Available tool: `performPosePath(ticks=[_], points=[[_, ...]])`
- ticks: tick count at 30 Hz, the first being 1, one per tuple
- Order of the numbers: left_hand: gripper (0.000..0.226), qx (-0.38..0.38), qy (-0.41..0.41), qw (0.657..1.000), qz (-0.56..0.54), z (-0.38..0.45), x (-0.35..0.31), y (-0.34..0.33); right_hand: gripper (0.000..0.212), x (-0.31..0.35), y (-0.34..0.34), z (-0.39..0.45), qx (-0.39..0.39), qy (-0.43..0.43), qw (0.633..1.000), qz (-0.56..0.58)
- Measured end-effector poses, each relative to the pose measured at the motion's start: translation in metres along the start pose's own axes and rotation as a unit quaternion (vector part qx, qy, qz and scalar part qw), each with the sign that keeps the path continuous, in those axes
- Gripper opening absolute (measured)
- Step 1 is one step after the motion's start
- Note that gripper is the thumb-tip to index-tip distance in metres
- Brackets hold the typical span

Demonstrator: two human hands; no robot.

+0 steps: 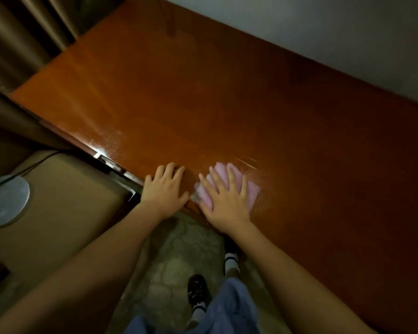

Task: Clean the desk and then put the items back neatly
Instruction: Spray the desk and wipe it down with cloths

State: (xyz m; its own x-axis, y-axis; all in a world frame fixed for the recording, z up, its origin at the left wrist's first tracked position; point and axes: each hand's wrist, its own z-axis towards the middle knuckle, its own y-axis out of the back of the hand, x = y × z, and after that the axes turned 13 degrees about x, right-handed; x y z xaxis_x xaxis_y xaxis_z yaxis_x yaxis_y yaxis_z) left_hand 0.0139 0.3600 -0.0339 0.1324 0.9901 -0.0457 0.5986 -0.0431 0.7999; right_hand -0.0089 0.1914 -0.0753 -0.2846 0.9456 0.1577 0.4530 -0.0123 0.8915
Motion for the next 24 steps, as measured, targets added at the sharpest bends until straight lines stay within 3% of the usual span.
performPosePath(ticks=[3,6,9,12,14,19,24], points=[[0.068,0.003,-0.025,1.0,0.005,-0.003,-0.019,0.001,0.058,-0.031,-0.022,-0.046,0.03,-0.011,0.999,-0.025],[0.066,-0.001,-0.054,0.998,-0.018,-0.002,-0.044,0.0,0.07,-0.076,-0.023,-0.072,0.033,-0.071,0.997,-0.009],[0.064,-0.016,-0.075,0.997,-0.027,0.0,-0.064,-0.001,0.079,-0.098,-0.009,-0.058,0.007,-0.153,0.988,0.035],[0.064,-0.013,-0.076,0.997,-0.032,0.002,-0.065,-0.001,0.069,-0.085,0.008,-0.02,-0.007,-0.239,0.966,0.096],[0.063,-0.008,-0.052,0.998,-0.045,0.003,-0.06,0.001,0.066,-0.068,0.011,-0.007,-0.007,-0.222,0.97,0.098],[0.063,0.009,-0.004,0.999,-0.042,0.009,-0.054,0.012,0.063,-0.04,-0.014,-0.035,-0.009,-0.086,0.995,0.046],[0.062,-0.007,-0.05,0.998,-0.021,0.021,-0.094,0.027,0.057,-0.07,-0.031,-0.08,-0.016,-0.071,0.996,0.044]])
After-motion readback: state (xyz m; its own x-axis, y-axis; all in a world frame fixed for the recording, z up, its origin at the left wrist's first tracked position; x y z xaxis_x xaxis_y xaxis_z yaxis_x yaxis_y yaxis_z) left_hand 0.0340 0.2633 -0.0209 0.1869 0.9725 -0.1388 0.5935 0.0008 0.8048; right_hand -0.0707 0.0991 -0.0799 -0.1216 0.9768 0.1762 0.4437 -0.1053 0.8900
